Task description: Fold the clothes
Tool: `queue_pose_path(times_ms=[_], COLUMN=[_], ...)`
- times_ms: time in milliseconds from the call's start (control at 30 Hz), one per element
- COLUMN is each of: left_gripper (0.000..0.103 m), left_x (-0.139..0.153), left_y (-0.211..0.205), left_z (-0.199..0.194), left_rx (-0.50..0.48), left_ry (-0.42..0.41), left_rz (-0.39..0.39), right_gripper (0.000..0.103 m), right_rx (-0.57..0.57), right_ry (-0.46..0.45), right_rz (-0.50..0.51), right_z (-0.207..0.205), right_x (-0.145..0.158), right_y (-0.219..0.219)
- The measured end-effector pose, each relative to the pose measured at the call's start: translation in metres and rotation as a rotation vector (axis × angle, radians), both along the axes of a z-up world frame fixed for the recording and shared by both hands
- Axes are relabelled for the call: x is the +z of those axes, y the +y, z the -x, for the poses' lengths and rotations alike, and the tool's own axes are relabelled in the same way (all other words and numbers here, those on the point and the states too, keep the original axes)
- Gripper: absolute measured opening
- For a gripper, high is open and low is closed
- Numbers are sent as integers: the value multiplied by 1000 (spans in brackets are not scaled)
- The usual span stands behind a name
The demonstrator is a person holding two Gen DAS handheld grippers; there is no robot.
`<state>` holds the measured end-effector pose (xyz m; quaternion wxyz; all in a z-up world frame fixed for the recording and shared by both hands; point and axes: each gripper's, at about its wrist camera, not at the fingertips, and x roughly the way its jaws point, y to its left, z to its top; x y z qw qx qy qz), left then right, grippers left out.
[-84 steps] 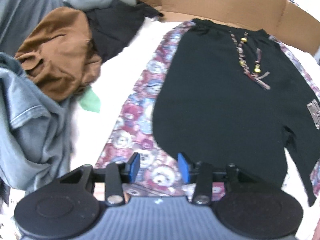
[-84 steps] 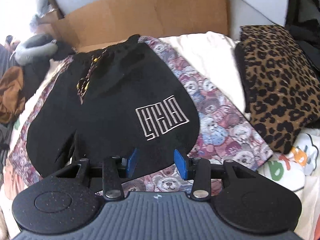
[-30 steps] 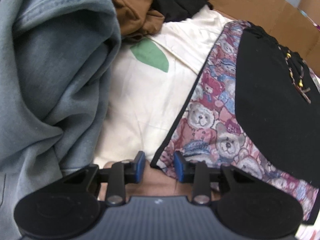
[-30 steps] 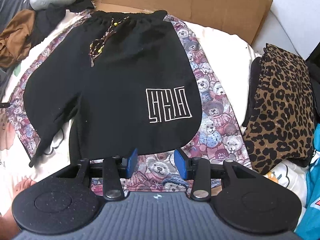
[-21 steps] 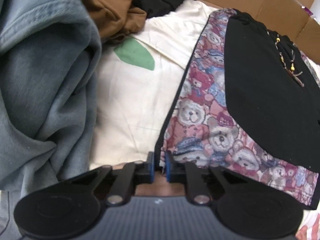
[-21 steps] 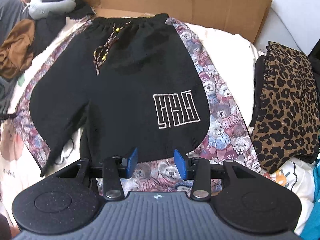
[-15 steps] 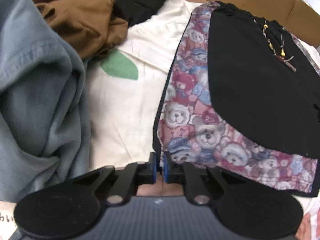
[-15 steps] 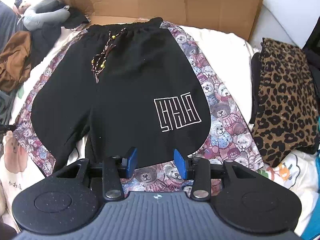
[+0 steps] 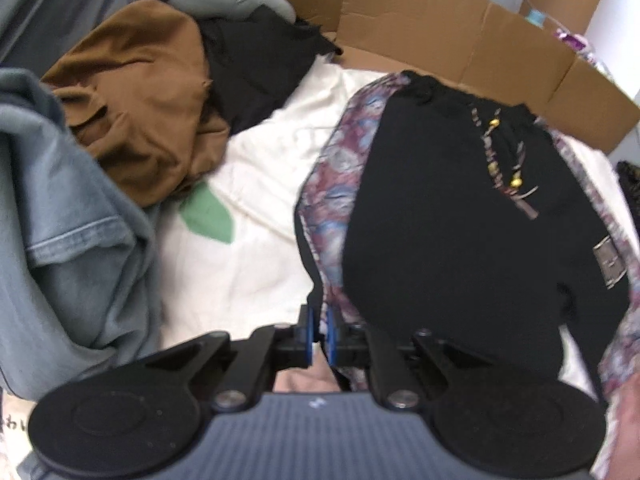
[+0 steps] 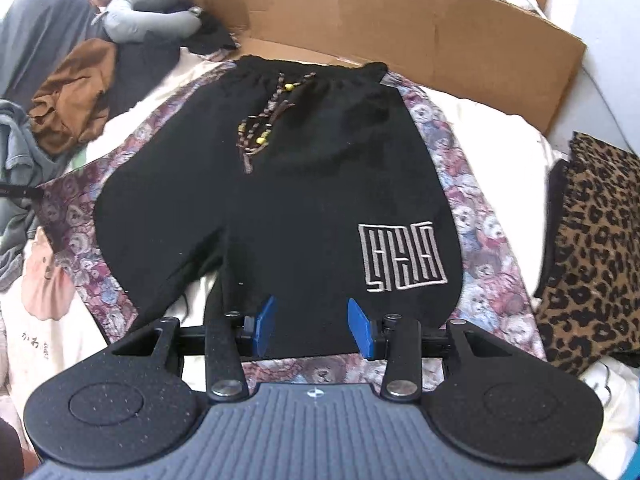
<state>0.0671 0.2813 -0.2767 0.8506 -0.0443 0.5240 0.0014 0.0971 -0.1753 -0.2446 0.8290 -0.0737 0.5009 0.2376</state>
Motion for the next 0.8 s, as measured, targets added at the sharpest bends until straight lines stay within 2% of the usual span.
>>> queue_pose_path(times_ms=[167, 333, 467, 600, 800], left_gripper=[7, 7, 7, 7, 7], left_x=[21, 37, 50, 56, 62], left_y=[-35, -71, -94, -113, -153], left_z=[-8, -21, -32, -46, -63], left_rx=[-28, -39, -51, -51, -121], left_ry=[38, 42, 46, 58, 82], left_rz=[22, 66, 85, 141, 156], right_gripper=[47, 47, 47, 47, 47], right_rx=[145, 177, 256, 314, 358], right_ry=[-43, -41, -58, -74, -83], right_rz=[-24, -94, -163, -218, -301], right_z=[1, -8, -6, -7, -17], right_x=[-5, -7, -4, -6, -5], right_y=[21, 40, 59, 78, 98])
